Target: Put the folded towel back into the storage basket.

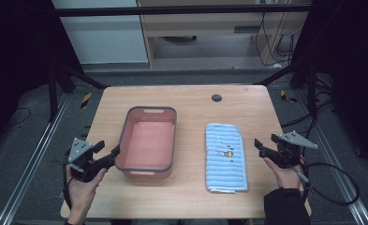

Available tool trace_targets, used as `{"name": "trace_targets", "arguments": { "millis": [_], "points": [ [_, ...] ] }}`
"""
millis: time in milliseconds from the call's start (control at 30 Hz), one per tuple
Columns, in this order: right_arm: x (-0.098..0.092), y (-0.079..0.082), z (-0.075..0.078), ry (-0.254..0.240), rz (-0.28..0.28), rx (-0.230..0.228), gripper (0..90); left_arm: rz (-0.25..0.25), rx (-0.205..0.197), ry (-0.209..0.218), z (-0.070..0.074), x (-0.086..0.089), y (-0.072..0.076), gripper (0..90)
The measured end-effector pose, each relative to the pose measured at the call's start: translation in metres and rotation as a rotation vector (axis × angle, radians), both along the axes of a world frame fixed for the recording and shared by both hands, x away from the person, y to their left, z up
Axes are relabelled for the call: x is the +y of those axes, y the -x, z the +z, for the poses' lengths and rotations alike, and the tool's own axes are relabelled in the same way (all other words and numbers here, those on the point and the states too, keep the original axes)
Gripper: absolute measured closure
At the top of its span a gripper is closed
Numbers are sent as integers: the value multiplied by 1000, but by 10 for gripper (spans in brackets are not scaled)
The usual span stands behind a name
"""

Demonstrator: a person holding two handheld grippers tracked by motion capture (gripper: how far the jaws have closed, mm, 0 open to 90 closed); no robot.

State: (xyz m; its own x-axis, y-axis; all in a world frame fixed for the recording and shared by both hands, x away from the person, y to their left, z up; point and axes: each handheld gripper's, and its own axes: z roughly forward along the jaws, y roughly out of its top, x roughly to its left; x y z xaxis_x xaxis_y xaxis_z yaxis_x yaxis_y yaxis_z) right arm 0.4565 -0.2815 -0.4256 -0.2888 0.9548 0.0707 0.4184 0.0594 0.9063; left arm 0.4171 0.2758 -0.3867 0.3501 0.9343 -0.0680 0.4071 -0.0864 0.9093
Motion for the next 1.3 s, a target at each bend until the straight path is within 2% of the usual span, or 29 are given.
{"name": "trace_targets", "arguments": {
  "millis": [267, 400, 500, 533, 600, 700, 733, 767, 833, 900, 967, 1300],
  "points": [
    [3, -7, 15, -9, 18, -15, 303, -27, -27, -6, 3, -21, 1, 375],
    [8, -10, 22, 3, 40, -22, 304, -58, -49, 18, 8, -35, 2, 394],
    [11, -13, 27, 8, 51, -24, 307, -80, -57, 18, 10, -46, 1, 408],
    [11, -13, 27, 8, 51, -24, 307, -80, -57, 18, 10, -46, 1, 410],
    [14, -15, 31, 10, 64, -26, 319, -108, -57, 18, 11, -60, 0, 417],
    [15, -16, 34, 12, 72, -26, 324, -128, -54, 20, 10, -69, 0, 428],
    [17, -18, 36, 22, 71, -29, 331, -135, -56, 10, 9, -78, -1, 430],
    [17, -18, 36, 22, 71, -29, 331, -135, -56, 10, 9, -78, -1, 431],
    [18, -20, 39, 18, 73, -31, 334, -152, -56, 8, 8, -91, -1, 433],
    [19, -21, 39, 18, 76, -33, 334, -157, -57, 6, 8, -94, -1, 436],
    [22, -23, 42, 15, 83, -36, 332, -178, -57, -1, 6, -107, -1, 437],
    [23, -28, 46, 7, 81, -59, 354, -229, -51, -25, 0, -137, -1, 438]
  ]
}}
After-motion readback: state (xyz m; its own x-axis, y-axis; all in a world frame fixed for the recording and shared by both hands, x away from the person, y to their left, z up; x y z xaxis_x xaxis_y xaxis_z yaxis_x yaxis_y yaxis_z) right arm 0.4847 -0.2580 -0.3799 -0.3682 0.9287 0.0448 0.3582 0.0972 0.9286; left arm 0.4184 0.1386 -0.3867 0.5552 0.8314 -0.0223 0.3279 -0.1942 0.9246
